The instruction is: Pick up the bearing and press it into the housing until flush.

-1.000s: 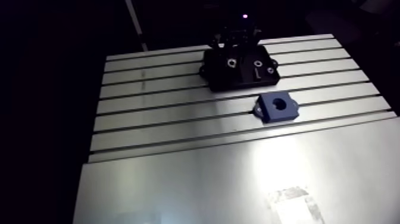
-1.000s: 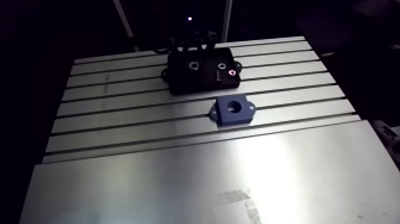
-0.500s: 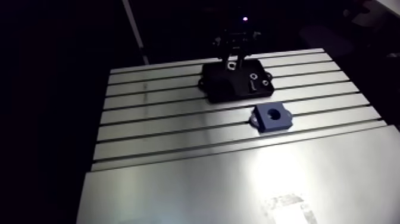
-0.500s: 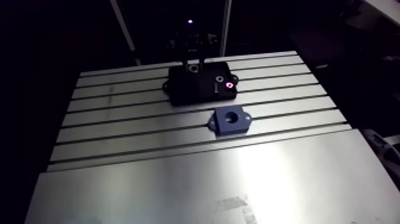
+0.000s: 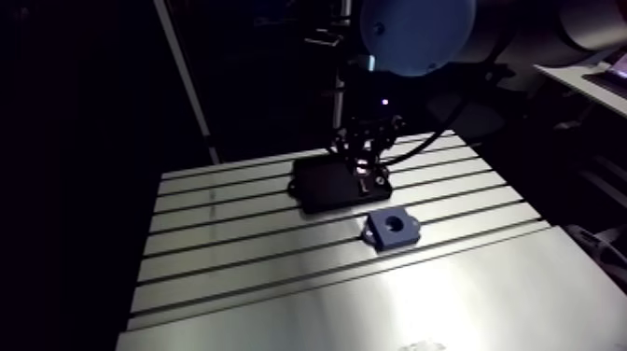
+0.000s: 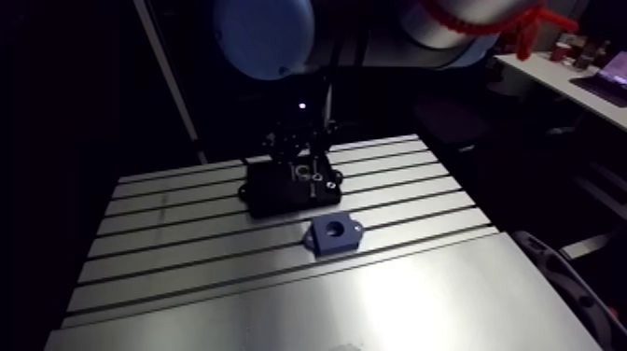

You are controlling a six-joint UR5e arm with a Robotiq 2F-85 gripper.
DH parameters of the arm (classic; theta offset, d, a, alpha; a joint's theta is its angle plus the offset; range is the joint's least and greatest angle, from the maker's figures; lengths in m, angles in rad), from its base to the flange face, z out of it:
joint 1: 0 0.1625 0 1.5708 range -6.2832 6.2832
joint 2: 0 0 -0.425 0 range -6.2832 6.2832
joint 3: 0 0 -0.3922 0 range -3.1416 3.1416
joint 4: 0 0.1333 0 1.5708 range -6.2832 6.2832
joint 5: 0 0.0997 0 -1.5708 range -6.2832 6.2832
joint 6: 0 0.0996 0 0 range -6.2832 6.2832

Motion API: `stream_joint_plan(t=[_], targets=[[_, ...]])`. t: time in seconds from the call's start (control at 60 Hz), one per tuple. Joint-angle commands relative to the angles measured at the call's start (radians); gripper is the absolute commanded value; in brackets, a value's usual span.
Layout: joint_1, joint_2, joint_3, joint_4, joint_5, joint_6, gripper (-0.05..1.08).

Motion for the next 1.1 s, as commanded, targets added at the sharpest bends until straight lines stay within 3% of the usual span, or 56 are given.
stream_joint_plan(t=[0.017,0.333,1.1], targets=[[-0.037,-0.061,0.077,-0.004,0.0,-0.059,0.72],[-0.1,-0.085,0.155,-0.035,0.0,-0.091,0.72],[-0.137,-0.088,0.233,-0.098,0.0,-0.069,0.73]])
